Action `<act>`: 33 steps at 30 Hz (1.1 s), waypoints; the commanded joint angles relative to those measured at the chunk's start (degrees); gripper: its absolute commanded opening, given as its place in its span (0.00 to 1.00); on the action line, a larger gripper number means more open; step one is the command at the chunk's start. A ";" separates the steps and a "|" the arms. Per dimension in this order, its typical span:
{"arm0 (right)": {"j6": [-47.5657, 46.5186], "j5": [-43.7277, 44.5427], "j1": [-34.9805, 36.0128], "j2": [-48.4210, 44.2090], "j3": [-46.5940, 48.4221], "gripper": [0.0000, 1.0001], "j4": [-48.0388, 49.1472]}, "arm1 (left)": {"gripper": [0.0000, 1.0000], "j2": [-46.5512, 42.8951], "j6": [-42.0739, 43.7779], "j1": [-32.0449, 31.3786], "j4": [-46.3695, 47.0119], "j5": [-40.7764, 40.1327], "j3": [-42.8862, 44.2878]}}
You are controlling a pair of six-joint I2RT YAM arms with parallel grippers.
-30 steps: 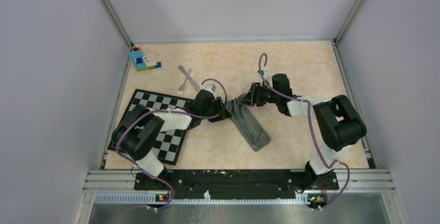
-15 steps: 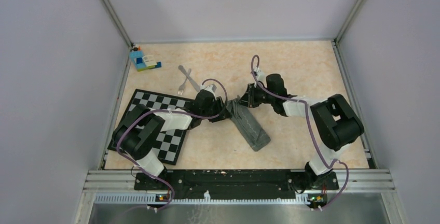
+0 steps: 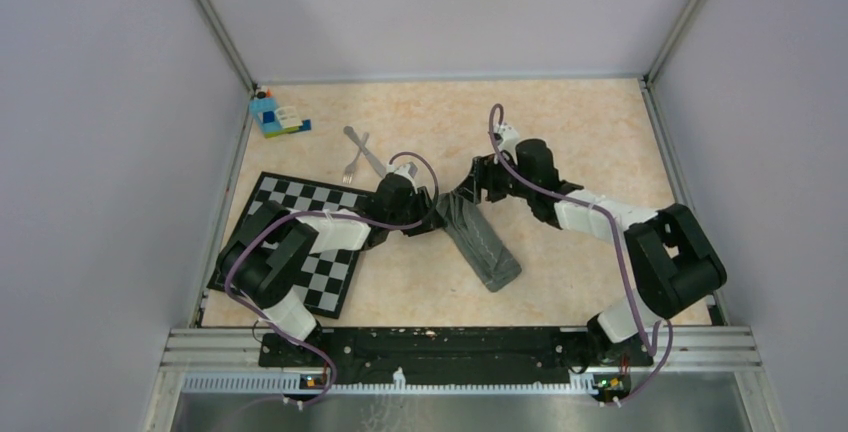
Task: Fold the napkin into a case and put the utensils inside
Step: Grasp the top corner of the smaller rectangle folded napkin from the folded napkin.
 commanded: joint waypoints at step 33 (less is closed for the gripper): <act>-6.06 4.24 4.95 8.70 4.67 0.44 3.20 | 0.44 0.69 0.81 0.83 1.08 0.48 -0.30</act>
